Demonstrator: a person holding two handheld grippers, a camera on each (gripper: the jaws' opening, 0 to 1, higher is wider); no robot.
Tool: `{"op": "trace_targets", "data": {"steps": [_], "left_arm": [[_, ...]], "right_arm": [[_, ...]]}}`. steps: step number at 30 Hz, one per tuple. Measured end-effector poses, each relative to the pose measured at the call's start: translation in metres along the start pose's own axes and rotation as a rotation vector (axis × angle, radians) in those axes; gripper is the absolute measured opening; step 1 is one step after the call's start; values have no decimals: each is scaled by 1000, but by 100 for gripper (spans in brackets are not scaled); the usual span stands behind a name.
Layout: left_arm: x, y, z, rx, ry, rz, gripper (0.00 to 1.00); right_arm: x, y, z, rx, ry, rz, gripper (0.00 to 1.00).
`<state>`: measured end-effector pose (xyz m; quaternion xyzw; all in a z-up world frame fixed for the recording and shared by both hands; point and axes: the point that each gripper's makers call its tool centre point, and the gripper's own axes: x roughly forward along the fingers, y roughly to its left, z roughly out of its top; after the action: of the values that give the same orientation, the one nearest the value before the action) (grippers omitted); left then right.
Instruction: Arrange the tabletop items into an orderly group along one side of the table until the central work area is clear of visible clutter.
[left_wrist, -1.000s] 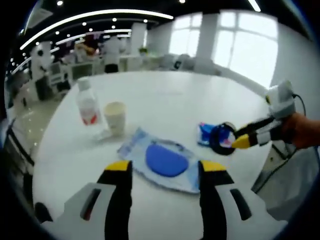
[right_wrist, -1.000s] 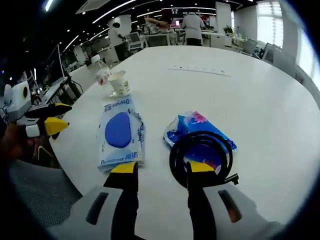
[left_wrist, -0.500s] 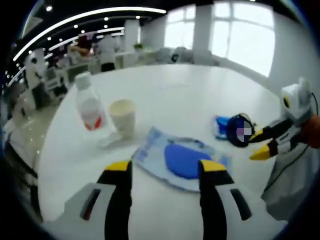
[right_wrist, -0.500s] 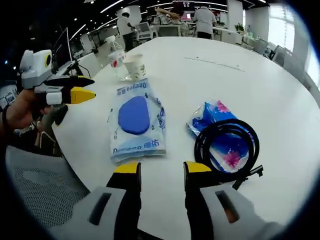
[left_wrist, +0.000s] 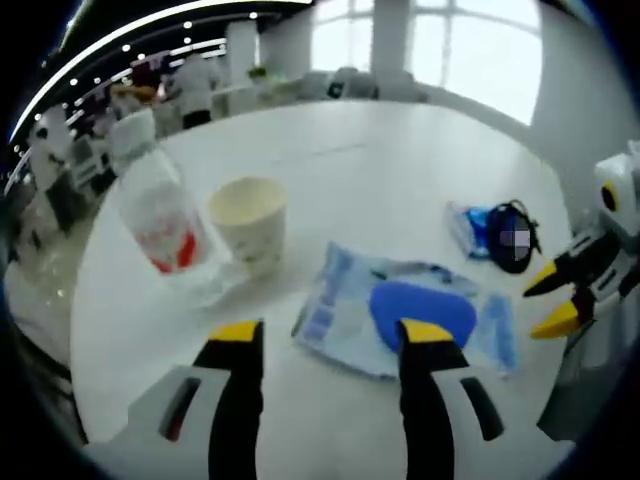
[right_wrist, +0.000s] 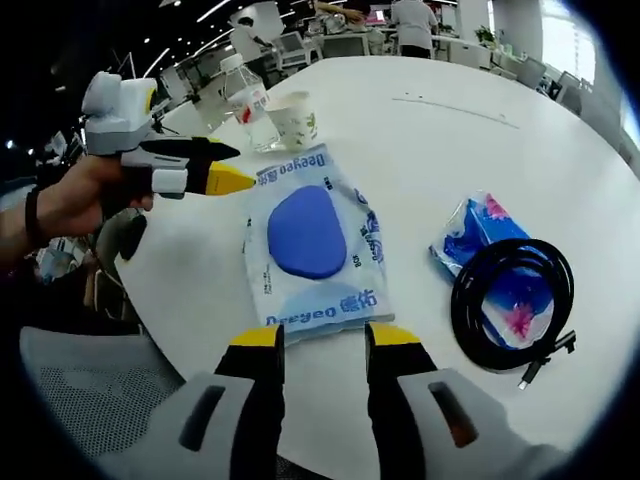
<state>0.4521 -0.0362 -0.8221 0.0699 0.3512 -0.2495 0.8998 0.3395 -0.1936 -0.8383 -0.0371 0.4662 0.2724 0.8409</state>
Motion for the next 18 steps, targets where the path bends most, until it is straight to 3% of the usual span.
{"op": "trace_targets", "data": {"steps": [8, 10, 18], "left_arm": [[22, -3, -5, 8, 43, -63, 47], [29, -1, -13, 22, 83, -62, 44], [34, -6, -18, 5, 95, -76, 37]], "right_arm": [[7, 7, -1, 61, 24, 12, 28], [10, 9, -6, 60, 46, 17, 28], [16, 9, -18, 125, 93, 22, 23]]}}
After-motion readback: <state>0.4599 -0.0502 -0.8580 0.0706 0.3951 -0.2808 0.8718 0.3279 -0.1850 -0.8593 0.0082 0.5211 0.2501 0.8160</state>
